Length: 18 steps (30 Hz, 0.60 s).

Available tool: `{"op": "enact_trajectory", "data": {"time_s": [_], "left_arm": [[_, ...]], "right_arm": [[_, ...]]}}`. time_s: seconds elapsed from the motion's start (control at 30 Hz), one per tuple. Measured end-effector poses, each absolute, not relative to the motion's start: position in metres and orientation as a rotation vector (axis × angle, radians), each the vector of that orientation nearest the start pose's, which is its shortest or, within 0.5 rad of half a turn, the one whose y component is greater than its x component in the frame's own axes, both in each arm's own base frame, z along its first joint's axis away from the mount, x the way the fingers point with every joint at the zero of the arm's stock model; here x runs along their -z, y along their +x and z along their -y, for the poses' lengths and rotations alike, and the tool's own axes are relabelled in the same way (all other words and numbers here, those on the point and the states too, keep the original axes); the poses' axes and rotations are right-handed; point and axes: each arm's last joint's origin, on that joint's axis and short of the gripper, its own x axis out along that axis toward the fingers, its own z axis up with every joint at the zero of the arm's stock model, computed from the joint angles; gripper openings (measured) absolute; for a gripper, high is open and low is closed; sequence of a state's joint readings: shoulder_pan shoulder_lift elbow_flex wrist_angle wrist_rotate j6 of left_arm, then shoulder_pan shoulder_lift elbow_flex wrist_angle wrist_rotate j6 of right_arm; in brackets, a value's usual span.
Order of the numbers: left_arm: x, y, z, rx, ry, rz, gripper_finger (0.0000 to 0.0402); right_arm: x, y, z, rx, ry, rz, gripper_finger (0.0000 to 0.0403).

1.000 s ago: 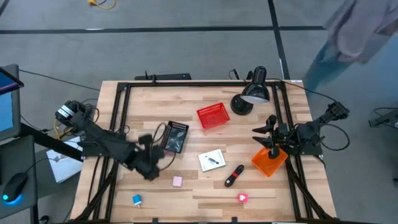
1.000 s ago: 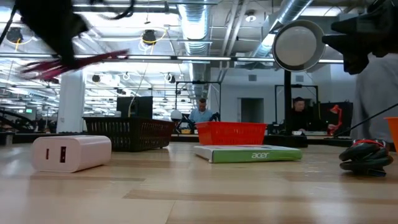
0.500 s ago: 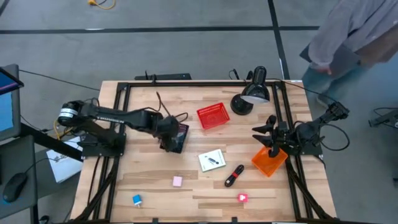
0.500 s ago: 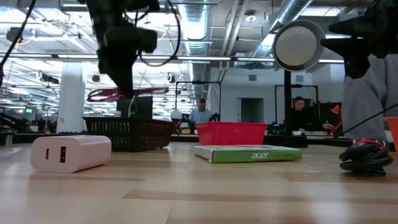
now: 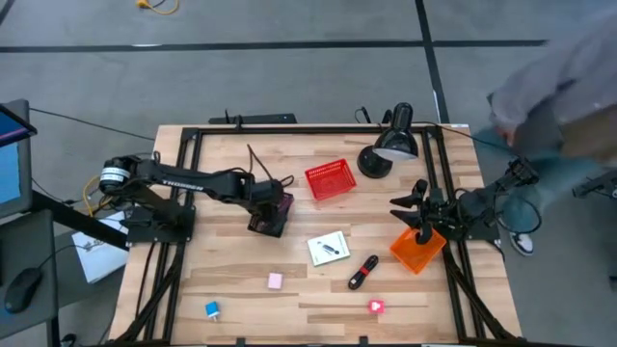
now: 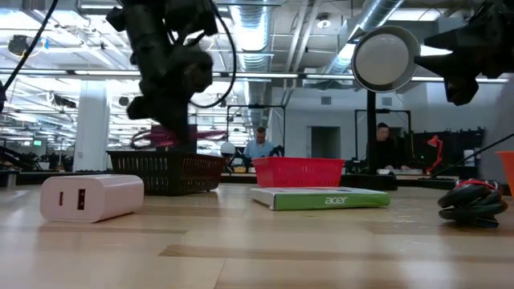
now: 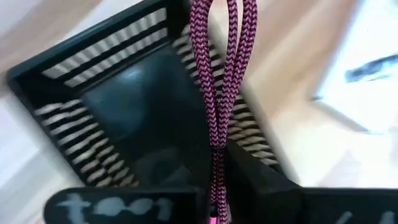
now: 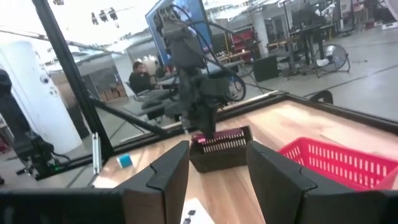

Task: Pick and place items into bin
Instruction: Put the pink charger cable into the black bin

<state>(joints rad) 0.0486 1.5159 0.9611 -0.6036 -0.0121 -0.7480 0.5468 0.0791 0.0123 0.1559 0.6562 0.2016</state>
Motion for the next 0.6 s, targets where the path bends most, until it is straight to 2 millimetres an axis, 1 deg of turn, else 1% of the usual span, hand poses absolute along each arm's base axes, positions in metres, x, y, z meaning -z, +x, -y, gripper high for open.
{"op": "enact_trajectory", "data": {"time_s": [0.07,0.23,0.33,0.5,0.6], "left_arm": [[-0.193,0.288,-0.015,-0.504,-0.68,-1.093,0.0018],[-0.168,0.296,-0.016,-0.515,-0.644,-1.179,0.0033],[-0.158,0.297,-0.017,-0.482,-0.656,-1.233,0.0039],[-0.157,0.296,-0.017,-0.464,-0.614,-1.262,0.0055],[-0.162,0.294,-0.018,-0.472,-0.58,-1.308,0.0073]], "right_arm": [[-0.174,0.091,-0.035,0.104,0.235,0.064,0.0155],[-0.173,0.091,-0.035,0.105,0.183,0.052,0.0155],[-0.173,0.091,-0.035,0.105,0.187,0.052,0.0155],[-0.173,0.091,-0.035,0.105,0.188,0.053,0.0155],[-0.173,0.091,-0.035,0.105,0.189,0.053,0.0155]]}}
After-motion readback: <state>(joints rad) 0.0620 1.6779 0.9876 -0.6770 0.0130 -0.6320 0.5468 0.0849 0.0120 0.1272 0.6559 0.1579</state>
